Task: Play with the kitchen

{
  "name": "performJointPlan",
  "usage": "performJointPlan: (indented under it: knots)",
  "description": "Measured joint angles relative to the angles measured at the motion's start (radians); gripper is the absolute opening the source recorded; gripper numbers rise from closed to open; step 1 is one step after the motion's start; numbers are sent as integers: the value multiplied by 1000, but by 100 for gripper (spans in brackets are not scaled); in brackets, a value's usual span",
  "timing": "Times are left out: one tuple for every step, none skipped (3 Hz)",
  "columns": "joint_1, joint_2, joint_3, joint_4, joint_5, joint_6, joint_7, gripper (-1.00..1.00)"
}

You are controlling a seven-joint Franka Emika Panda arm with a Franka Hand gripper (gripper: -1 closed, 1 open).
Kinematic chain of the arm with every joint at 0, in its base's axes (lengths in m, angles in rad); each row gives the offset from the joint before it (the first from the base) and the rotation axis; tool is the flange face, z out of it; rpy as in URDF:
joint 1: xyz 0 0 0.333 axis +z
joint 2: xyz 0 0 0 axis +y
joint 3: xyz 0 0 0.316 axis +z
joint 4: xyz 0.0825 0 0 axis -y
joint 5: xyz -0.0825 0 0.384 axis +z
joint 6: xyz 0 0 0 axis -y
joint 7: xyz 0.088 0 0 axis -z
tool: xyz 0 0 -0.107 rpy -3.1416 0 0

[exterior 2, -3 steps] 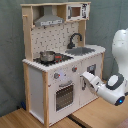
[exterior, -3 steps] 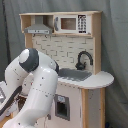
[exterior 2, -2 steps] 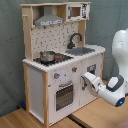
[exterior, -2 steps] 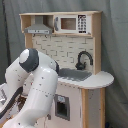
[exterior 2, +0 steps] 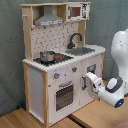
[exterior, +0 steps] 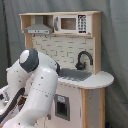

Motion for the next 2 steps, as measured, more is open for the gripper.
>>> performJointPlan:
  knots:
    - [0,0,-16,6,-8,1,108,100]
    - [0,0,-32,22,-37,4,211,100]
